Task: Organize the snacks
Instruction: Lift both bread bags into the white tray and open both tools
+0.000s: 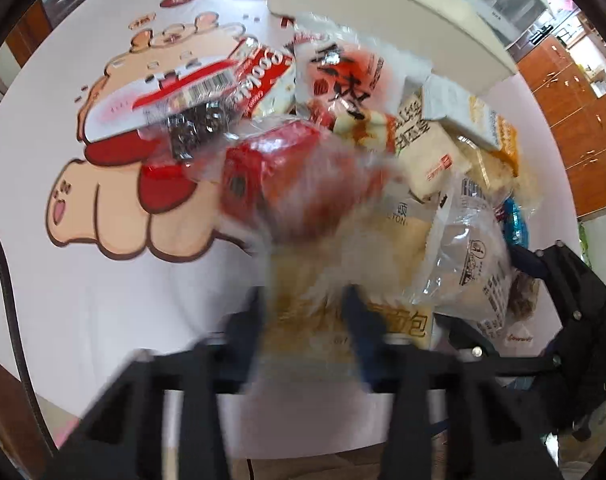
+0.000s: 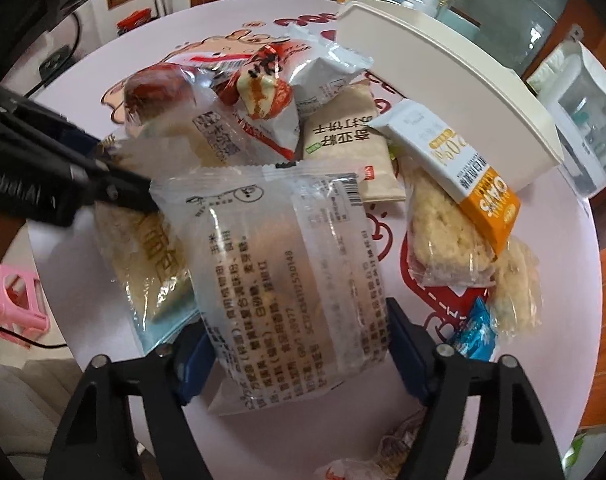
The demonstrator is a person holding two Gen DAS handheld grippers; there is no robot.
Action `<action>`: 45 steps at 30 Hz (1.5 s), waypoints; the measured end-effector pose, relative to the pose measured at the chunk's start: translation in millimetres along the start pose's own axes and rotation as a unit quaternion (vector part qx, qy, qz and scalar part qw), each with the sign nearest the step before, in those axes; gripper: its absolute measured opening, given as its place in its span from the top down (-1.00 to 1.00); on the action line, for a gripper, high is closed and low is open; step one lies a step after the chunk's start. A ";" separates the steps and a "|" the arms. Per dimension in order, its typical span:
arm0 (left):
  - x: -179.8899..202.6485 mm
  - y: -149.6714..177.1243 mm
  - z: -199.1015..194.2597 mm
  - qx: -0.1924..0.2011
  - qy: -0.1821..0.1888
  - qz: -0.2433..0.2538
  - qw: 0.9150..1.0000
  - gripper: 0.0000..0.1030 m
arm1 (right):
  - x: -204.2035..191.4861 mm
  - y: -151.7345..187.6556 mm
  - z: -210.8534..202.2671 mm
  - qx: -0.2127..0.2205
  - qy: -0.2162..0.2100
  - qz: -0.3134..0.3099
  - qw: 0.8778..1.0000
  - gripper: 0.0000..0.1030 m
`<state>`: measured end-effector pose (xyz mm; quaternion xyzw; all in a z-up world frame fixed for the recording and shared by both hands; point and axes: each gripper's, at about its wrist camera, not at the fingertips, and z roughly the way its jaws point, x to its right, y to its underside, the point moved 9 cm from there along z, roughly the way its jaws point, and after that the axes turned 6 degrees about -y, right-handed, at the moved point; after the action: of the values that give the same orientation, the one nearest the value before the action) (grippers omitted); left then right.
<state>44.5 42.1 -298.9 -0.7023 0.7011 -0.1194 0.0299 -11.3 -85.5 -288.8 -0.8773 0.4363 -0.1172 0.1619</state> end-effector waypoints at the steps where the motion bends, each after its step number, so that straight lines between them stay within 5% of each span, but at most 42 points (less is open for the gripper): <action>1: -1.4 -0.6 -3.1 0.007 -0.006 0.004 1.000 0.78 | 0.8 0.4 -0.9 0.002 -0.004 0.007 1.000 -0.38; 10: 4.5 2.2 -33.4 0.051 -0.003 0.000 0.999 0.93 | 15.5 2.4 -14.3 0.009 -0.025 0.059 0.998 -0.12; 20: 1.2 2.9 -110.7 0.137 -0.019 0.024 0.990 0.97 | 20.5 -9.1 -60.7 0.055 -0.038 0.095 0.993 -0.10; 34: 19.6 -36.2 -202.3 0.238 -0.052 0.053 0.968 0.96 | 46.0 -52.1 -140.5 0.143 -0.030 0.112 0.983 -0.10; 45: 9.8 -114.9 -293.4 0.314 -0.094 0.070 0.942 0.96 | 90.9 -106.1 -197.2 0.195 -0.029 0.139 0.970 -0.11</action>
<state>95.2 70.9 10.9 -0.6144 0.6697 -0.2645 0.3227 51.3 -134.3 -60.5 -0.7627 0.5173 -0.1513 0.3575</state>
